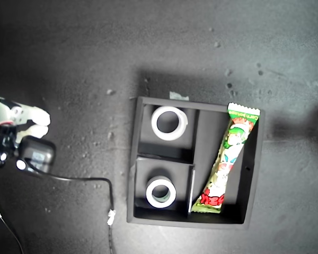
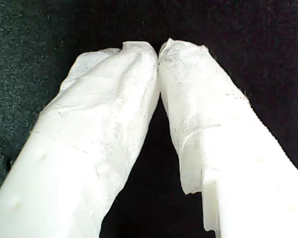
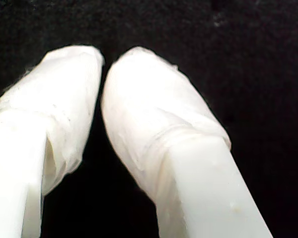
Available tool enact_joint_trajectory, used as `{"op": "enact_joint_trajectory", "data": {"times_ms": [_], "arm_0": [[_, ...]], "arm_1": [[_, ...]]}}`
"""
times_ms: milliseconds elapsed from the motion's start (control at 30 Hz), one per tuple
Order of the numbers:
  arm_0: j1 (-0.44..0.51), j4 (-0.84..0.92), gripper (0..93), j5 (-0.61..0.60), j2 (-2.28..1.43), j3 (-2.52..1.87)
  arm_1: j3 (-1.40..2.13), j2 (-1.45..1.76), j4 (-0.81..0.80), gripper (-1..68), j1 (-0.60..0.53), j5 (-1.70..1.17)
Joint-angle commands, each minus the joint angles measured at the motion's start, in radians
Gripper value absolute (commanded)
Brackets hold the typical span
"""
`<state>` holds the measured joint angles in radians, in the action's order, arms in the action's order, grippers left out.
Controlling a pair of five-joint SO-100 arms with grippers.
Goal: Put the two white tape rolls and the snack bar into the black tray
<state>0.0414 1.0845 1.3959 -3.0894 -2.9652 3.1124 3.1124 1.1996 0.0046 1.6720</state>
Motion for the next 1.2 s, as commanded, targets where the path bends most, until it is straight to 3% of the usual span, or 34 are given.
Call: {"op": "enact_joint_trajectory", "data": {"times_ms": [0, 400, 533, 767, 1167], "arm_0": [[-0.003, 0.110, 0.0, 0.009, -0.287, -0.078], [-0.026, 0.089, 0.2, 0.015, -0.299, -0.173], [-0.018, 0.302, 0.2, 0.107, -0.299, -0.173], [0.038, 0.310, 0.2, -0.067, -0.299, -0.173], [0.038, 0.310, 0.2, -0.061, -0.299, -0.173]], "arm_1": [[0.012, -0.002, -0.025, -0.3, -0.005, -0.012], [0.012, -0.002, 0.048, -0.1, 0.040, -0.058], [0.012, -0.002, 0.064, -0.1, 0.025, -0.135], [0.012, -0.002, 0.064, -0.1, 0.017, -0.135], [0.012, -0.002, 0.064, -0.1, 0.017, -0.135]]}}
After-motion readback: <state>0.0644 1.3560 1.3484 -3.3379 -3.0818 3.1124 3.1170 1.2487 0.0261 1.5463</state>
